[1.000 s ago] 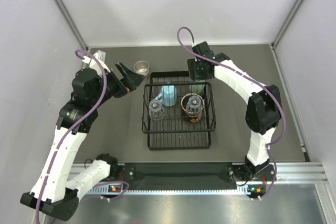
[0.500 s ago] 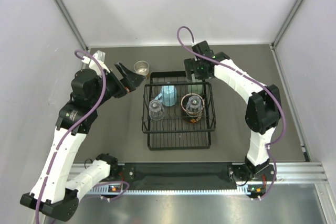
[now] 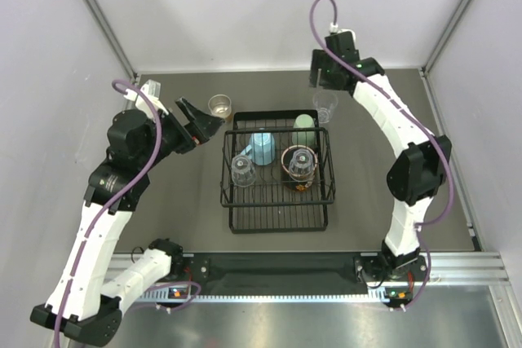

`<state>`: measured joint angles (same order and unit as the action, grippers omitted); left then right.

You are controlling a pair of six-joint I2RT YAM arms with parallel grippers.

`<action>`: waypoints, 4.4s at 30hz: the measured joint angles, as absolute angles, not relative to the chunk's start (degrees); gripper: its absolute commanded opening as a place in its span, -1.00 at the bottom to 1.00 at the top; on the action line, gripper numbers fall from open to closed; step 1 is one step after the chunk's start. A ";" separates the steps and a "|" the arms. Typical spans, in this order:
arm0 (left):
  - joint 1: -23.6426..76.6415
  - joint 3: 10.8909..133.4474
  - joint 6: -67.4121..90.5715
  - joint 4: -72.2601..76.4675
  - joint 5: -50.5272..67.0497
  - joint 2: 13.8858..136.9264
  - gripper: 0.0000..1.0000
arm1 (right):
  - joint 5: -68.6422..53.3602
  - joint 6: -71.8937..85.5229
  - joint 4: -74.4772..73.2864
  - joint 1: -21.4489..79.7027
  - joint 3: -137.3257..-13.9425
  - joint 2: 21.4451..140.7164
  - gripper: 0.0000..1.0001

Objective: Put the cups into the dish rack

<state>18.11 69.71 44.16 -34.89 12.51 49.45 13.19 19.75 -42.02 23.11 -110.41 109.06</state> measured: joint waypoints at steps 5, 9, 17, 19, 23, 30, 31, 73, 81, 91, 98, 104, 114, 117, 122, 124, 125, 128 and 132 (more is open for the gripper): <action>18.11 69.71 43.70 -34.98 12.38 48.86 0.93 | 13.21 22.63 -41.23 18.28 -110.80 110.39 0.55; 18.11 69.71 43.22 -35.24 12.62 48.88 0.92 | 12.95 23.66 -40.80 15.97 -111.15 113.58 0.57; 18.11 70.02 42.35 -37.78 13.98 48.88 0.92 | 11.84 25.65 -40.66 13.91 -110.91 120.27 0.42; 18.11 70.43 41.91 -38.74 14.06 48.77 0.92 | 11.35 25.87 -39.97 13.67 -110.00 120.77 0.32; 18.11 71.72 41.15 -41.10 14.06 48.34 0.90 | 10.63 26.63 -39.03 13.34 -108.53 121.78 0.01; 18.11 74.50 40.25 -43.53 13.98 47.72 0.89 | 8.45 28.14 -38.50 12.93 -108.25 124.44 -0.21; 18.11 74.63 40.25 -43.53 14.09 47.51 0.90 | 8.12 28.34 -38.48 12.84 -108.25 124.75 -0.27; 28.10 73.01 67.92 11.62 41.04 62.06 0.97 | -42.41 53.01 -8.05 9.26 -77.06 64.34 -1.00; 33.67 73.03 63.64 14.41 39.68 65.06 0.96 | -47.37 63.46 -0.47 9.69 -72.93 61.43 -1.00; 38.09 76.31 60.38 14.22 37.34 68.23 0.97 | -49.15 68.18 3.44 12.12 -72.82 58.15 -1.00; 39.57 77.08 59.77 15.00 36.51 68.53 0.97 | -48.97 68.25 3.18 14.22 -72.82 58.17 -1.00; 39.81 77.67 59.13 15.11 35.90 69.17 0.87 | -49.01 68.23 3.14 16.75 -72.82 58.48 -1.00; 39.68 79.02 58.57 15.00 36.23 70.08 -0.16 | -49.17 68.62 3.46 18.09 -72.82 59.90 -1.00; 39.53 79.05 58.67 15.07 36.58 70.17 -1.00 | -49.21 68.82 3.77 18.11 -72.82 60.10 -0.85; 39.57 79.42 58.17 13.30 37.08 70.43 -1.00 | -48.01 67.51 2.09 18.22 -73.23 60.93 0.35; 39.79 81.10 56.16 9.23 36.58 70.76 -1.00 | -46.81 65.14 -1.32 18.11 -74.22 61.56 0.53; 39.79 83.24 54.57 6.02 35.88 71.31 -1.00 | -45.95 63.68 -3.99 17.72 -74.89 61.71 0.54; 39.62 92.42 48.82 -5.41 31.29 73.84 -1.00 | -42.39 58.39 -13.58 16.53 -77.10 61.73 0.54; 39.16 102.59 41.93 -20.23 19.84 76.09 -1.00 | -33.34 50.28 -30.09 13.80 -82.08 61.63 0.54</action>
